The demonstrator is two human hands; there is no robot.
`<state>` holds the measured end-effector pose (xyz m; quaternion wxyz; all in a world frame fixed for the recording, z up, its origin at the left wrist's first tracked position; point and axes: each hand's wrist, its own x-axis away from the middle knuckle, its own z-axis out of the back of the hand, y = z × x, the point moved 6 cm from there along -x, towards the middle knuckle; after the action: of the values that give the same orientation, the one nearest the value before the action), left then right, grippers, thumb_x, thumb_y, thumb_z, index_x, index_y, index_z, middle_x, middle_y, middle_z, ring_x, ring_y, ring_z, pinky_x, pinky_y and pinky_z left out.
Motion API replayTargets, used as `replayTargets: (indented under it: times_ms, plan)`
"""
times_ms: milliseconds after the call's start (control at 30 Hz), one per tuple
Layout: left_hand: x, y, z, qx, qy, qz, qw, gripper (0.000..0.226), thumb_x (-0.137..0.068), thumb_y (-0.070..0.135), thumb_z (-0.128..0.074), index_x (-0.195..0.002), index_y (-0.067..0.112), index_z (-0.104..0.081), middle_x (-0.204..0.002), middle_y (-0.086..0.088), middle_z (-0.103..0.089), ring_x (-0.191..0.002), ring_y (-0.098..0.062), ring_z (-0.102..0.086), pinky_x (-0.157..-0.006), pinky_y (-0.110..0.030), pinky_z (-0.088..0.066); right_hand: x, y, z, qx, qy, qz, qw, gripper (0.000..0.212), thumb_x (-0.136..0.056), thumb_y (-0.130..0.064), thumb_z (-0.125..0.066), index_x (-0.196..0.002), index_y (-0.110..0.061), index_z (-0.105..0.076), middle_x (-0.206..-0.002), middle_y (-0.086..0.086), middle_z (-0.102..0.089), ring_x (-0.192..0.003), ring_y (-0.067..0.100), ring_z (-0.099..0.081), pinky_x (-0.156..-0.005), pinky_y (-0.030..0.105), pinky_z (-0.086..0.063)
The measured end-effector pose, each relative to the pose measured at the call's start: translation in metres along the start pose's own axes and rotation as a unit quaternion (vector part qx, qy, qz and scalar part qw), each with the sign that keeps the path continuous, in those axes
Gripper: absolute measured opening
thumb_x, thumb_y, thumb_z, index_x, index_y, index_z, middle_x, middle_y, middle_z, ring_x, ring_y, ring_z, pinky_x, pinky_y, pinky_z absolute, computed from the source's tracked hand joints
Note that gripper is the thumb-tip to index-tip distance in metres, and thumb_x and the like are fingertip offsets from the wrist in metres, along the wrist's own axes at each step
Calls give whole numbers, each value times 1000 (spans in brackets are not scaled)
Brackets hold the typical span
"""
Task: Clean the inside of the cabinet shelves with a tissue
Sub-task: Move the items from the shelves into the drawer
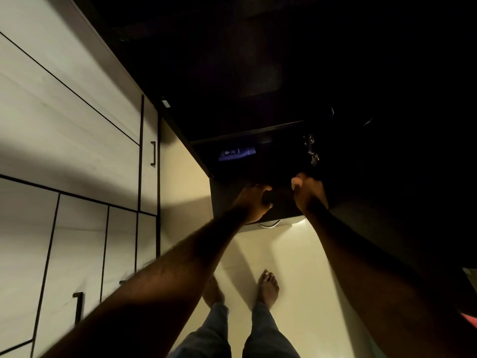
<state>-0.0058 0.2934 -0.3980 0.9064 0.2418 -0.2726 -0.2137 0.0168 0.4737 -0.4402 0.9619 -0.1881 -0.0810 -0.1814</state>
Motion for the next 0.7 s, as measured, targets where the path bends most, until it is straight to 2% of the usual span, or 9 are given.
replayTargets:
  times_ms: [100,200,300,400,467,600,700]
  plan:
    - [-1,-1,-3,-1,2,-3,1000,53,-93,31,-66,-141,16,-49,-136,-11,-56,-126,-27,-51,-102,-35,-42,1,1,0,0,1,-7,1000,28,-101,-31,-39,-115,-16,-57,-104,10,-64,-99,28,-65,-80,36,-55]
    - [-1,-3,-5,0,2,3,1000,52,-93,31,-66,-140,15,-50,-136,-10,-55,-128,-27,-49,-104,-35,-41,1,1,-2,2,6,-6,1000,28,-103,-29,-41,-119,-13,-56,-107,13,-64,-102,31,-64,-83,37,-52]
    - [-1,-6,-7,1,-4,6,1000,53,-93,31,-66,-141,15,-49,-141,-9,-53,-133,-26,-45,-107,-36,-40,4,0,1,9,8,-26,1000,30,-102,-30,-42,-125,-14,-53,-114,15,-62,-107,33,-62,-86,42,-54]
    - [-1,-9,-7,0,-5,10,1000,53,-94,32,-64,-141,16,-48,-142,-10,-51,-133,-26,-45,-106,-36,-41,9,-2,11,19,56,-55,997,37,-102,-34,-44,-134,-16,-49,-120,14,-61,-107,32,-64,-84,42,-56]
    - [-2,-11,-5,8,-7,17,1000,53,-94,32,-64,-142,16,-48,-139,-11,-52,-130,-27,-48,-105,-36,-43,13,-8,17,33,111,-35,993,37,-100,-34,-49,-133,-18,-50,-116,12,-64,-101,30,-66,-79,40,-56]
    - [-2,-19,1,23,6,47,999,53,-93,32,-66,-142,18,-49,-136,-11,-56,-127,-26,-51,-103,-36,-44,18,-27,26,61,209,24,976,41,-89,-26,-61,-129,-17,-58,-121,11,-63,-108,31,-59,-86,42,-49]
    - [-2,-30,8,45,14,70,996,53,-93,32,-66,-141,19,-49,-138,-8,-54,-128,-24,-50,-104,-37,-45,19,-53,26,5,227,79,971,37,-87,-24,-61,-124,-18,-63,-120,9,-62,-107,30,-56,-86,40,-45]
